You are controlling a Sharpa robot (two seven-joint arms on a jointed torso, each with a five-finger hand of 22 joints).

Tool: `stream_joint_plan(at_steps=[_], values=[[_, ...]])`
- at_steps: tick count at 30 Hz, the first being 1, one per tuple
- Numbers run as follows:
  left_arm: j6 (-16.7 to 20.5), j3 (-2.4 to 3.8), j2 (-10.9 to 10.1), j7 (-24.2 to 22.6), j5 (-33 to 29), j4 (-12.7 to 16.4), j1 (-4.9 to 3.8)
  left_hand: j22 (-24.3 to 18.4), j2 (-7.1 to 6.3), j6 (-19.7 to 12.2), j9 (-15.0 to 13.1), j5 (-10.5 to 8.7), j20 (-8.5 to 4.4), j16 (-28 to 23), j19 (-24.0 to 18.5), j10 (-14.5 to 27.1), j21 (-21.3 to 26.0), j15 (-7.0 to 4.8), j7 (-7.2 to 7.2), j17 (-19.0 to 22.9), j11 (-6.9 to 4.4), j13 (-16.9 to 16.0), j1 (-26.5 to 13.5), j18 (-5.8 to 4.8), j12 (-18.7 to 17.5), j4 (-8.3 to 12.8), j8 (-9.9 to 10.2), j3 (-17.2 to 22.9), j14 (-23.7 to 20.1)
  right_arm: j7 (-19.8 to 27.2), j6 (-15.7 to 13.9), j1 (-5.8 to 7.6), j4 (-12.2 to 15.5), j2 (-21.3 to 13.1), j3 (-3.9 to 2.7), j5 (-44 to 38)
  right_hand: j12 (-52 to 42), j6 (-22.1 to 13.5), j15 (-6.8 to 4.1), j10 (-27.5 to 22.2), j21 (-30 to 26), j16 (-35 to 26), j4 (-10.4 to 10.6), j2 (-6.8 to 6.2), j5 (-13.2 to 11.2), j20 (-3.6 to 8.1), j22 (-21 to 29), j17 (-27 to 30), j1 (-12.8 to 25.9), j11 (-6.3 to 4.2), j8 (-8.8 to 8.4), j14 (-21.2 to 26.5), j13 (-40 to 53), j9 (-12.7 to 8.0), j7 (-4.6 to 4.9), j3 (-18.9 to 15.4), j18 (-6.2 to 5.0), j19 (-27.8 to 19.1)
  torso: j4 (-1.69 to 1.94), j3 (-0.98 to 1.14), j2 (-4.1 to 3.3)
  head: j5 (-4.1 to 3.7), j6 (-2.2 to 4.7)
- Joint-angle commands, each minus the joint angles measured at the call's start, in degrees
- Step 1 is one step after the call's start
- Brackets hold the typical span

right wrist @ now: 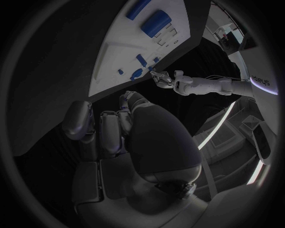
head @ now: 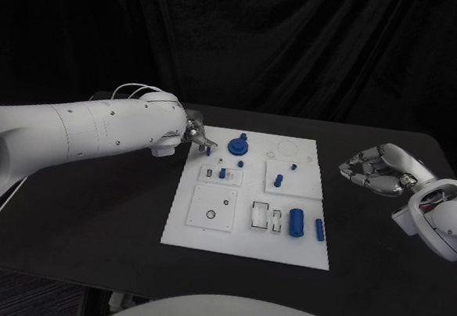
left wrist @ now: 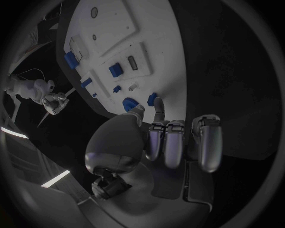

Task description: Assemble the parts on the task board

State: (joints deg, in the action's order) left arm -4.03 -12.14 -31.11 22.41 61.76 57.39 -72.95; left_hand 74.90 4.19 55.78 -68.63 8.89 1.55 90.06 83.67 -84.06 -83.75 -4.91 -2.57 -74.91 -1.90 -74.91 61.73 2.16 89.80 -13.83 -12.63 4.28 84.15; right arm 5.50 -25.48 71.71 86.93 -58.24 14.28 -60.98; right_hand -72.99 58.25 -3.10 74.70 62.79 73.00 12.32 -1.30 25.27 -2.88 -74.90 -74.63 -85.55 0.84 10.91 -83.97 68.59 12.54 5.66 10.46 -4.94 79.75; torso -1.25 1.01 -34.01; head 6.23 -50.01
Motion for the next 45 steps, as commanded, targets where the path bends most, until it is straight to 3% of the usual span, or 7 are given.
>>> stream_joint_plan(at_steps=[1,15,19,27,33,39,45], values=[[-0.8,0.05,0.3,-1.1,0.1,-0.3,0.25,6.4,0.06,-0.6,0.1,0.48,0.26,-0.1,-0.2,-5.9,0.4,0.28,0.03,-15.1,0.32,-15.1,0.7,0.43,0.2,0.3,0.4,-0.1,5.8,-0.9,0.4,-0.12,0.1,0.0,-0.04,-0.3,0.2,-0.3,0.06,-0.3,-0.2,-0.3,0.1,0.03,0.3,-0.23,-1.5,0.0,0.4,0.01,-0.17,-1.4,-0.1,0.1,-0.14,0.2,-0.95,-0.2,-0.01,-0.03,-0.01,-0.21,0.01],[-0.7,0.06,0.7,-2.0,0.1,-1.1,0.87,5.9,0.32,-0.8,0.3,1.48,0.39,-0.1,-0.7,-5.9,0.8,0.40,-0.08,-15.1,0.44,-15.1,1.2,0.59,0.2,0.5,0.8,0.0,5.8,-1.2,0.6,-0.12,0.0,-0.1,-0.04,-0.3,0.3,-0.4,0.07,-0.4,-0.3,-0.4,0.0,0.01,0.4,-0.24,-1.5,0.1,0.4,0.02,-0.21,-1.4,-0.2,0.1,-0.12,0.3,-0.96,-0.2,-0.04,-0.01,0.01,-0.13,0.01],[-0.4,0.06,0.8,-2.4,0.1,-1.2,0.93,5.8,0.51,-0.9,0.4,2.56,0.50,-0.1,-0.8,-5.9,1.0,0.50,-0.16,-15.1,0.52,-15.1,1.6,0.64,0.2,0.7,1.1,0.1,5.8,-1.2,0.6,-0.12,0.0,-0.1,-0.04,-0.3,0.3,-0.4,0.07,-0.4,-0.3,-0.4,0.0,0.01,0.4,-0.24,-1.5,0.1,0.4,0.02,-0.21,-1.4,-0.2,0.1,-0.12,0.3,-0.96,-0.2,-0.05,0.00,0.01,-0.13,0.01],[-0.2,0.06,0.8,-3.2,0.1,-1.2,0.99,5.7,0.91,-0.8,0.8,8.36,0.58,-0.1,-1.1,-5.9,1.4,0.51,-0.08,-15.1,0.48,-15.1,3.3,0.72,0.2,1.8,2.0,1.2,5.8,-1.4,0.8,-0.12,0.0,-0.1,-0.04,-0.3,0.3,-0.4,0.07,-0.4,-0.3,-0.4,0.0,0.01,0.4,-0.24,-1.5,0.1,0.4,0.02,-0.21,-1.4,-0.2,0.1,-0.12,0.3,-0.96,-0.2,-0.03,0.01,0.02,-0.12,0.01],[-0.3,0.06,0.8,-3.6,0.1,-1.3,1.00,5.7,1.01,-0.7,0.9,10.78,0.53,-0.1,-1.1,-5.9,1.5,0.45,0.01,-15.1,0.40,-15.1,4.2,0.73,0.2,2.4,2.4,2.6,5.8,-1.6,0.9,-0.12,0.0,-0.1,-0.04,-0.3,0.3,-0.4,0.08,-0.4,-0.4,-0.5,0.0,0.07,0.5,-0.25,-1.4,0.2,0.4,0.03,-0.26,-1.4,-0.2,0.1,-0.11,0.5,-0.99,-0.3,-0.06,0.01,0.02,-0.02,0.01],[-0.6,0.06,0.7,-3.8,0.1,-1.4,1.01,5.8,0.35,-0.5,0.9,14.65,0.44,-0.1,-1.1,-5.9,1.5,0.36,0.13,-15.1,0.28,-15.1,4.8,0.73,0.2,3.2,2.7,4.8,5.8,-1.7,1.0,-0.12,0.0,-0.1,-0.04,-0.3,0.4,-0.4,0.08,-0.5,-0.5,-0.5,-0.1,0.11,0.5,-0.25,-1.4,0.2,0.3,0.03,-0.28,-1.4,-0.3,0.1,-0.10,0.6,-1.00,-0.3,-0.02,0.02,0.01,0.03,0.01],[-0.9,0.06,0.7,-4.0,0.1,-1.4,1.02,6.0,-0.52,0.3,1.6,16.28,0.31,-0.1,-1.0,-5.9,1.5,0.22,0.29,-15.1,0.12,-15.1,5.4,0.70,0.2,4.3,3.1,7.8,5.8,-1.9,1.2,-0.13,0.0,0.0,-0.04,-0.3,0.4,-0.5,0.09,-0.5,-0.6,-0.6,-0.1,0.13,0.6,-0.26,-1.3,0.2,0.3,0.05,-0.33,-1.3,-0.3,0.1,-0.08,0.7,-1.02,-0.3,-0.02,0.00,0.02,0.09,0.01]])
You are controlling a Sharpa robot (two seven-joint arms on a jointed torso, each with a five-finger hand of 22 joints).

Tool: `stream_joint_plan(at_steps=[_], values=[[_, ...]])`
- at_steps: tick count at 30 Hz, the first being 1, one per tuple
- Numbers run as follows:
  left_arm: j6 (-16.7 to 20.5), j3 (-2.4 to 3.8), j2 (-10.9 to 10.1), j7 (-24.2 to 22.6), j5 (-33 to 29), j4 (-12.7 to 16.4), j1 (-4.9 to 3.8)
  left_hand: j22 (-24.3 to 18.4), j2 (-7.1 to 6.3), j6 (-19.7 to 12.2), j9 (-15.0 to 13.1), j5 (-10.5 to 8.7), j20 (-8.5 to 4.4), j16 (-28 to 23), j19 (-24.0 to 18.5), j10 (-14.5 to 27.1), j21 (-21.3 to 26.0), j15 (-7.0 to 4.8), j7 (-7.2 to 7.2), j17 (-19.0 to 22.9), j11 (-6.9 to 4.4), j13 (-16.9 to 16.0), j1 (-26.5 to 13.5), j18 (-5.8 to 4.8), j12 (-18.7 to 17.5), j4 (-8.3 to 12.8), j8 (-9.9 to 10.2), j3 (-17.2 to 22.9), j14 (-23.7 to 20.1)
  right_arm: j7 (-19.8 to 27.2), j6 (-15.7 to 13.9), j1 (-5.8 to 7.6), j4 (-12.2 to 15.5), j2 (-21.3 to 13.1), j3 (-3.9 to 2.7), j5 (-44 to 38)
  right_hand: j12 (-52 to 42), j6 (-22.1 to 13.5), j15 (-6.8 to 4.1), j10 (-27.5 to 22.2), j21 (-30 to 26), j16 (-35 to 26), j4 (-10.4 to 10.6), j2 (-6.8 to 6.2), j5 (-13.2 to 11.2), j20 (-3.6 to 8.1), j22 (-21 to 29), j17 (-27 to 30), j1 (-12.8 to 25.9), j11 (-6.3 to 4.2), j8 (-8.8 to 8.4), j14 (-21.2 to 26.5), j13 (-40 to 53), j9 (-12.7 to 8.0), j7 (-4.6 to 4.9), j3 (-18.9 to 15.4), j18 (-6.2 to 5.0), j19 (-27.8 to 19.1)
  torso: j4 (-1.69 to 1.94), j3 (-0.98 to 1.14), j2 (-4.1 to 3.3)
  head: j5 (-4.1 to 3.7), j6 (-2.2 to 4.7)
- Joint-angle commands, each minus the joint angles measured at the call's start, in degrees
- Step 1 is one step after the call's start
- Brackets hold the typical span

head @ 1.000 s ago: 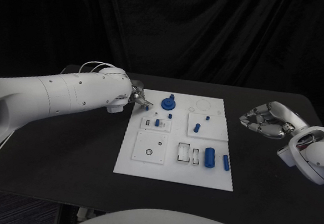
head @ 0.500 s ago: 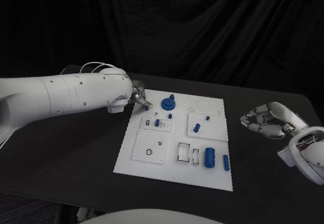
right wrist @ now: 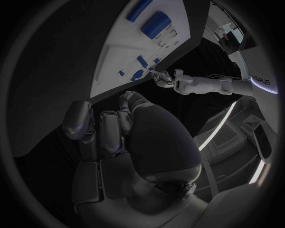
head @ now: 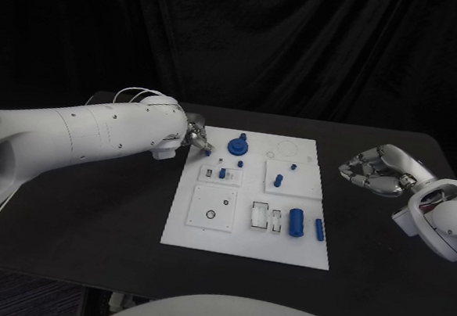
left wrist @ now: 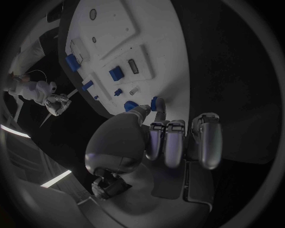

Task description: Assemble the parts on the task board

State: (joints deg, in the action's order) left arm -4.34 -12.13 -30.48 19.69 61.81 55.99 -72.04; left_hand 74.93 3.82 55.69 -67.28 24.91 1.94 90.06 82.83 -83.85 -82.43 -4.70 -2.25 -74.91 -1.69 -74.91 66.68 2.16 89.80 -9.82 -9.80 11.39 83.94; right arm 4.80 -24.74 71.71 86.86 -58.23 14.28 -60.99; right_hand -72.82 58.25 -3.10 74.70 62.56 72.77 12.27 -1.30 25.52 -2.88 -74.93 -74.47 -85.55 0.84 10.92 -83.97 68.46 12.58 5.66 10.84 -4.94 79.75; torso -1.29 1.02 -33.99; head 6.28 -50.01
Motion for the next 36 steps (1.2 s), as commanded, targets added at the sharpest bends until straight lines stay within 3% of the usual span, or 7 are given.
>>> stream_joint_plan(at_steps=[1,10,17,27,31,36], values=[[-0.6,0.05,0.0,-1.3,0.1,0.1,0.11,6.0,-0.38,0.5,0.4,0.45,-0.10,-0.1,-0.2,-6.2,0.2,-0.01,-0.02,-15.1,-0.11,-15.1,0.5,0.70,0.2,0.5,0.4,1.3,6.1,-1.2,0.5,-0.13,0.0,0.0,-0.04,-0.3,0.2,-0.5,0.09,-0.5,-0.4,-0.3,-0.1,0.13,0.4,-0.26,-1.3,0.1,0.3,0.04,-0.34,-1.3,-0.1,0.1,-0.08,0.3,-1.03,-0.3,0.02,-0.01,0.00,0.06,0.01],[0.2,0.05,-1.1,-2.0,-0.7,1.2,0.11,6.5,-3.79,2.8,3.1,1.24,-0.38,-0.1,0.0,-6.2,0.2,-0.26,0.09,-15.1,-0.34,-15.1,0.2,0.63,0.2,5.1,1.6,10.7,6.1,-1.5,0.6,-0.13,-0.1,0.0,-0.04,-0.3,0.2,-0.6,0.10,-0.5,-0.5,-0.4,-0.1,0.13,0.5,-0.27,-1.3,0.1,0.2,0.06,-0.40,-1.3,-0.2,0.0,-0.05,0.4,-1.04,-0.4,0.01,0.00,-0.01,0.12,0.01],[2.4,0.05,-2.7,-2.5,-4.0,3.4,0.11,6.3,-4.48,3.3,3.8,1.01,-0.38,-0.1,-0.2,-6.2,0.5,-0.26,0.05,-15.1,-0.34,-15.1,-0.5,0.71,0.2,6.3,1.9,13.1,6.1,-1.7,0.8,-0.14,-0.1,0.0,-0.04,-0.3,0.4,-0.7,0.13,-0.7,-0.8,-0.6,-0.2,0.14,0.6,-0.28,-1.2,0.3,0.1,0.11,-0.52,-1.3,-0.4,0.0,0.02,0.6,-1.10,-0.5,-0.01,0.01,-0.01,0.25,0.01],[9.9,0.05,-8.7,-1.6,-5.0,13.0,0.09,6.4,-5.09,4.4,4.2,-0.19,-0.49,-0.1,-0.1,-6.2,0.6,-0.42,0.28,-15.1,-0.53,-15.1,-1.7,0.72,0.2,7.2,1.7,15.0,6.1,-2.1,0.9,-0.14,0.1,-0.4,-0.03,-0.3,0.4,-0.7,0.13,-0.7,-0.8,-0.6,-0.2,0.14,0.6,-0.28,-1.2,0.3,0.1,0.11,-0.52,-1.3,-0.4,0.0,0.02,0.6,-1.10,-0.5,0.05,0.02,0.02,0.27,0.01],[11.3,0.04,-11.0,-0.6,-5.1,16.4,0.08,6.4,-5.14,4.4,4.2,-0.33,-0.51,-0.1,-0.1,-6.2,0.6,-0.44,0.30,-15.1,-0.55,-15.1,-1.8,0.72,0.2,7.3,1.7,15.2,6.1,-2.2,0.9,-0.14,0.2,-0.5,-0.03,-0.3,0.5,-0.8,0.14,-0.7,-0.8,-0.6,-0.3,0.14,0.6,-0.29,-1.1,0.3,0.1,0.12,-0.55,-1.2,-0.4,0.0,0.04,0.6,-1.11,-0.5,0.03,0.01,0.00,0.31,0.01],[11.3,0.04,-13.4,1.0,-5.1,20.2,0.07,6.4,-5.25,4.8,4.4,-2.41,-0.60,-0.1,0.0,-6.2,0.7,-0.53,0.36,-15.1,-0.62,-15.1,-2.8,0.73,0.2,7.4,1.7,16.0,6.1,-2.4,1.0,-0.14,0.3,-0.7,-0.03,-0.3,0.5,-0.8,0.14,-0.7,-0.8,-0.6,-0.3,0.14,0.6,-0.29,-1.1,0.3,0.1,0.12,-0.55,-1.2,-0.4,0.0,0.04,0.6,-1.11,-0.5,0.12,0.02,0.02,0.25,0.01]])
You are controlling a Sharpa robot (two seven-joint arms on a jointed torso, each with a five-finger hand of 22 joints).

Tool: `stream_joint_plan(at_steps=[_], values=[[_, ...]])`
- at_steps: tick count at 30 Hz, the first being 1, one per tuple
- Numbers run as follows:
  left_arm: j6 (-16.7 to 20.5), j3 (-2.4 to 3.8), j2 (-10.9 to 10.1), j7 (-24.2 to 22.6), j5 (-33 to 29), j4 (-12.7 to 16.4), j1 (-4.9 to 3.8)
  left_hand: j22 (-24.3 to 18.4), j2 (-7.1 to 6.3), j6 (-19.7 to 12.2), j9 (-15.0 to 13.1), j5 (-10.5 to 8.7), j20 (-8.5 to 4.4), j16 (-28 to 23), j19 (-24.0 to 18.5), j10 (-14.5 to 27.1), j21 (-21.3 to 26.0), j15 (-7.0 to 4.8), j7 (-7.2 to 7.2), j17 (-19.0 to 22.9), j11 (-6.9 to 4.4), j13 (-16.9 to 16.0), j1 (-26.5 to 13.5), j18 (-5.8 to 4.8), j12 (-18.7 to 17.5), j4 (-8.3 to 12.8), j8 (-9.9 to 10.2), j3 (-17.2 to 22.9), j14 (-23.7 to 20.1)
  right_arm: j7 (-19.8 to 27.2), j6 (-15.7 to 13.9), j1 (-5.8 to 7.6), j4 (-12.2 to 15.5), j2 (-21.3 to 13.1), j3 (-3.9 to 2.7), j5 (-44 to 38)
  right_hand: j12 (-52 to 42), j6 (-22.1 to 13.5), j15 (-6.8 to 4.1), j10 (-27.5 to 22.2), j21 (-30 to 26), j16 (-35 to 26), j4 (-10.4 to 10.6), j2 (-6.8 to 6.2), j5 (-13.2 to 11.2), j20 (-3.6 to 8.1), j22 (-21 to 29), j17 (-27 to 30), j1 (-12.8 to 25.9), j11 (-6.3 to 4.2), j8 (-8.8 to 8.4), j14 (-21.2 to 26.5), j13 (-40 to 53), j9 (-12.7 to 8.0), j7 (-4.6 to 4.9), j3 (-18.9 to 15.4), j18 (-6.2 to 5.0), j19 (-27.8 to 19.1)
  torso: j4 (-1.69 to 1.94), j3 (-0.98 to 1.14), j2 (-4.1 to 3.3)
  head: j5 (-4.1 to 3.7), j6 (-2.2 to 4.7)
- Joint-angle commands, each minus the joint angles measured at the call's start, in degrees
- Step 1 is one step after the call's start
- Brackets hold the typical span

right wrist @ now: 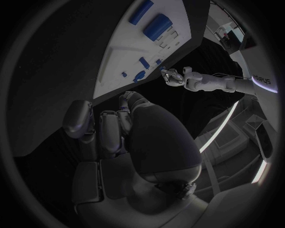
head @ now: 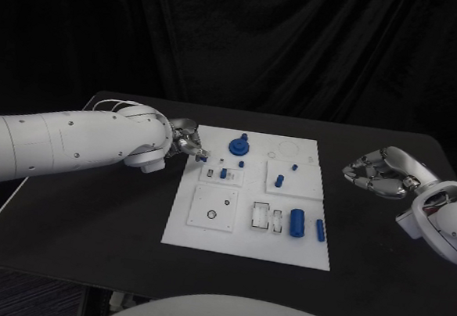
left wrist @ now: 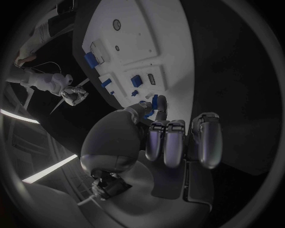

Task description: Assemble the parts on the task board

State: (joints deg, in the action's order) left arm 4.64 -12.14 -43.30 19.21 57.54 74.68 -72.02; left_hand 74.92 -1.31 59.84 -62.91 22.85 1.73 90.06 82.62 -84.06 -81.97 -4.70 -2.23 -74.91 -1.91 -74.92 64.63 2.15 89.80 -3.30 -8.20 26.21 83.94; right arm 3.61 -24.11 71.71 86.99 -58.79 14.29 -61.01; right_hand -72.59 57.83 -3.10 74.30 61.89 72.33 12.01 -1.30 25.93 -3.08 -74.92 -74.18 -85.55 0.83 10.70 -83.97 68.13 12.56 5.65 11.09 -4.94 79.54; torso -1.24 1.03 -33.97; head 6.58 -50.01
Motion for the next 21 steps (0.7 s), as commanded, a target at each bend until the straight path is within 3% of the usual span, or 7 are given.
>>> stream_joint_plan(at_steps=[1,5,10,16,21], values=[[2.2,0.05,-0.9,1.7,-0.9,2.1,0.06,6.4,-0.11,0.6,0.1,-0.84,-0.41,-0.1,0.1,-5.9,0.3,-0.53,0.35,-15.1,-0.41,-15.1,-1.1,0.75,0.2,0.8,0.1,1.3,6.1,-1.2,0.3,-0.13,0.2,-0.1,-0.04,-0.3,0.3,-0.3,0.15,-0.4,-0.2,-0.3,0.0,0.14,0.3,-0.09,-1.1,0.1,0.1,0.14,-0.34,-1.2,-0.1,0.1,0.06,0.4,-1.12,-0.3,0.08,0.04,0.00,-0.04,0.01],[1.7,0.04,-1.5,2.3,-0.9,3.6,0.06,6.4,-0.07,0.7,0.1,-1.08,-0.42,-0.1,0.2,-5.9,0.3,-0.54,0.35,-15.1,-0.41,-15.1,-1.2,0.75,0.2,0.7,0.1,1.3,6.1,-1.3,0.3,-0.13,0.2,-0.1,-0.04,-0.3,0.3,-0.3,0.15,-0.4,-0.2,-0.3,0.0,0.14,0.3,-0.09,-1.1,0.1,0.1,0.14,-0.34,-1.2,-0.1,0.1,0.06,0.4,-1.12,-0.3,0.29,0.14,0.06,-0.15,0.01],[1.3,0.04,-1.4,2.7,-0.9,4.2,0.07,6.3,-0.01,0.7,0.2,-1.26,-0.42,-0.1,0.1,-5.9,0.4,-0.54,0.33,-15.1,-0.40,-15.1,-1.4,0.78,0.2,0.6,0.1,1.4,6.1,-1.2,0.3,-0.13,0.2,0.0,-0.04,-0.3,0.3,-0.4,0.18,-0.4,-0.3,-0.3,0.1,0.22,0.3,-0.11,-1.1,0.1,0.2,0.19,-0.38,-1.2,-0.1,0.1,0.11,0.5,-1.12,-0.3,0.30,0.12,0.06,-0.10,0.01],[0.8,0.04,-0.9,2.9,-0.9,3.8,0.26,6.1,0.15,0.6,0.3,-1.85,-0.42,-0.1,0.0,-5.9,0.6,-0.53,0.28,-15.1,-0.37,-15.1,-2.0,0.83,0.2,0.2,0.2,1.4,6.1,-1.2,0.3,-0.13,0.2,0.0,-0.04,-0.3,0.3,-0.4,0.19,-0.4,-0.3,-0.3,0.1,0.25,0.4,-0.12,-1.1,0.1,0.3,0.20,-0.39,-1.2,-0.1,0.1,0.12,0.6,-1.11,-0.3,0.04,0.03,0.05,0.10,0.01],[0.7,0.04,-0.6,3.0,-0.9,3.4,0.92,6.1,0.21,0.6,0.3,-2.12,-0.42,-0.1,0.0,-5.9,0.6,-0.52,0.28,-15.1,-0.36,-15.1,-2.2,0.84,0.2,0.0,0.2,1.4,6.1,-1.1,0.2,-0.13,0.1,0.0,-0.04,-0.3,0.3,-0.4,0.20,-0.4,-0.3,-0.3,0.1,0.26,0.4,-0.12,-1.1,0.1,0.3,0.21,-0.41,-1.2,-0.1,0.1,0.13,0.6,-1.12,-0.4,-0.08,-0.03,-0.01,0.20,0.01]])
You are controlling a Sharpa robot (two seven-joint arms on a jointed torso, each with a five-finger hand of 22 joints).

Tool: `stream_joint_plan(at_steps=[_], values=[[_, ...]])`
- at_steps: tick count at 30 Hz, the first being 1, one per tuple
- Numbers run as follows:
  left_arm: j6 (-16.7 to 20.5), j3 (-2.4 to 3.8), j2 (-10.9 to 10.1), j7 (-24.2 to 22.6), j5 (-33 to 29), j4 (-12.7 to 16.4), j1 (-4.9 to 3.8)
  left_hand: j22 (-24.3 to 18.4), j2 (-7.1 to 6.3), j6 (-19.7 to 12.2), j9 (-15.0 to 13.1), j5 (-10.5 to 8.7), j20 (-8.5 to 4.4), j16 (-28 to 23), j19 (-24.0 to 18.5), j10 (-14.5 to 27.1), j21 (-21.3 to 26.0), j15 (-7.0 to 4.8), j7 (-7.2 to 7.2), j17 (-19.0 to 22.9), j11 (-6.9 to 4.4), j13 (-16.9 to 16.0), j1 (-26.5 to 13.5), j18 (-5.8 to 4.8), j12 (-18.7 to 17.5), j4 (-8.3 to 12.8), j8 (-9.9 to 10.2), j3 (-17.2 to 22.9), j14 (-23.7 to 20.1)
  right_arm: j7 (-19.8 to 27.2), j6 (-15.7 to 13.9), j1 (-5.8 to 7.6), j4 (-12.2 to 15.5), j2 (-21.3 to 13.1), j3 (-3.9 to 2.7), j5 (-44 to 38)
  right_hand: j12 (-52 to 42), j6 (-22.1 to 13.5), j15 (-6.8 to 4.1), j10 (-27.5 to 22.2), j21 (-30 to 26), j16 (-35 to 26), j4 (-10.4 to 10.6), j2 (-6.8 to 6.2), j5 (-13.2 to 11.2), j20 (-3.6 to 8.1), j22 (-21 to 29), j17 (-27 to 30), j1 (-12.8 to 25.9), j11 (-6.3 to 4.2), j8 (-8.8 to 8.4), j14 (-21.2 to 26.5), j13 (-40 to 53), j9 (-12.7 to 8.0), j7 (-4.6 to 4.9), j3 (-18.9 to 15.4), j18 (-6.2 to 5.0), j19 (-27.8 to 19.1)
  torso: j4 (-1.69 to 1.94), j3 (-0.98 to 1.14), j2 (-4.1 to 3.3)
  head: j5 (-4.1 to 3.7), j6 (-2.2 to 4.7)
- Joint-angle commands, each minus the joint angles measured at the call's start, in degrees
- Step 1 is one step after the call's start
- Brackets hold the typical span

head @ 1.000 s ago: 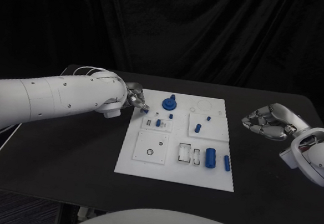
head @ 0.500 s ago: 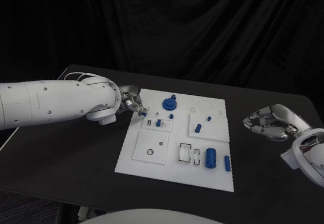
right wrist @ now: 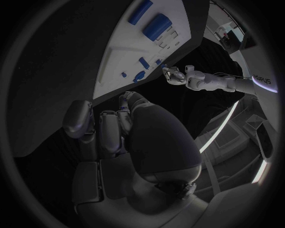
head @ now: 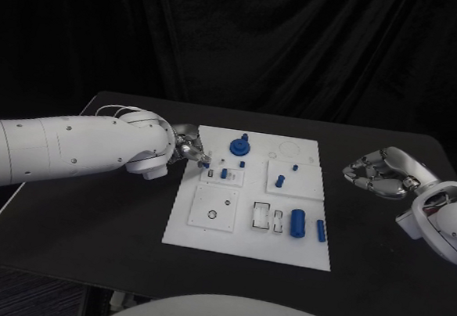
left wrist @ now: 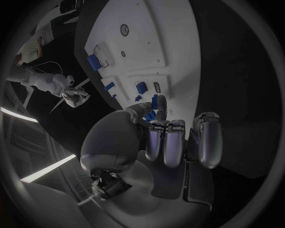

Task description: Assemble the parts on the task board

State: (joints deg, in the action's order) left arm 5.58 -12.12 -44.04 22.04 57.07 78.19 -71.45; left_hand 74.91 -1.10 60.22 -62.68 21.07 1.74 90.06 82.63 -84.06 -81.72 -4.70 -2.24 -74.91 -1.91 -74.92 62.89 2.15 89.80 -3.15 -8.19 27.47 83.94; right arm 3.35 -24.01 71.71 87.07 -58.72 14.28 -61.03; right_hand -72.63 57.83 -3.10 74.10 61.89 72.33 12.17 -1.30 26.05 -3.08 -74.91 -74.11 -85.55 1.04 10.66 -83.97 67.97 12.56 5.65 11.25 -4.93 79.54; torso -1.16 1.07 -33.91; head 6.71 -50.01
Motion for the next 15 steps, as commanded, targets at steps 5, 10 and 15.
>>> stream_joint_plan(at_steps=[5,10,15], values=[[-0.1,0.03,0.5,-0.1,-0.4,-0.4,0.84,6.1,0.01,0.2,0.1,-0.41,-0.43,-0.1,-0.1,-5.9,0.4,-0.52,0.30,-15.1,-0.36,-15.1,-0.5,0.85,0.2,-0.1,0.2,0.2,6.1,-0.7,0.0,-0.14,0.0,0.0,-0.03,-0.3,0.3,-0.4,0.21,-0.2,-0.4,-0.3,0.0,0.27,0.4,-0.13,-1.1,0.0,0.4,0.02,-0.38,-1.2,0.0,0.1,0.14,0.5,-1.13,-0.4,-0.25,-0.06,-0.10,0.14,0.01],[-0.1,0.03,0.5,-0.1,-0.4,-0.4,0.84,6.1,0.01,0.2,0.1,-0.41,-0.43,-0.1,-0.1,-5.9,0.4,-0.52,0.30,-15.1,-0.36,-15.1,-0.5,0.85,0.2,-0.1,0.2,0.2,6.1,-0.7,0.0,-0.14,0.0,0.0,-0.03,-0.3,0.3,-0.4,0.21,-0.2,-0.4,-0.3,0.0,0.27,0.4,-0.13,-1.1,0.0,0.4,0.02,-0.38,-1.2,0.0,0.1,0.14,0.5,-1.13,-0.4,-0.25,-0.06,-0.10,0.14,0.01],[-0.4,0.03,1.7,-0.4,-0.4,-1.4,1.77,6.1,0.05,0.2,0.1,-0.52,-0.42,-0.1,-0.1,-5.9,0.4,-0.52,0.30,-15.1,-0.36,-15.1,-0.6,0.85,0.2,-0.2,0.2,0.2,6.1,-0.6,0.0,-0.14,0.0,0.1,-0.02,-0.3,0.3,-0.4,0.21,-0.2,-0.4,-0.3,0.0,0.27,0.4,-0.13,-1.1,0.0,0.4,0.02,-0.38,-1.2,0.0,0.1,0.14,0.5,-1.13,-0.4,-0.16,-0.07,-0.06,-0.07,0.01]])
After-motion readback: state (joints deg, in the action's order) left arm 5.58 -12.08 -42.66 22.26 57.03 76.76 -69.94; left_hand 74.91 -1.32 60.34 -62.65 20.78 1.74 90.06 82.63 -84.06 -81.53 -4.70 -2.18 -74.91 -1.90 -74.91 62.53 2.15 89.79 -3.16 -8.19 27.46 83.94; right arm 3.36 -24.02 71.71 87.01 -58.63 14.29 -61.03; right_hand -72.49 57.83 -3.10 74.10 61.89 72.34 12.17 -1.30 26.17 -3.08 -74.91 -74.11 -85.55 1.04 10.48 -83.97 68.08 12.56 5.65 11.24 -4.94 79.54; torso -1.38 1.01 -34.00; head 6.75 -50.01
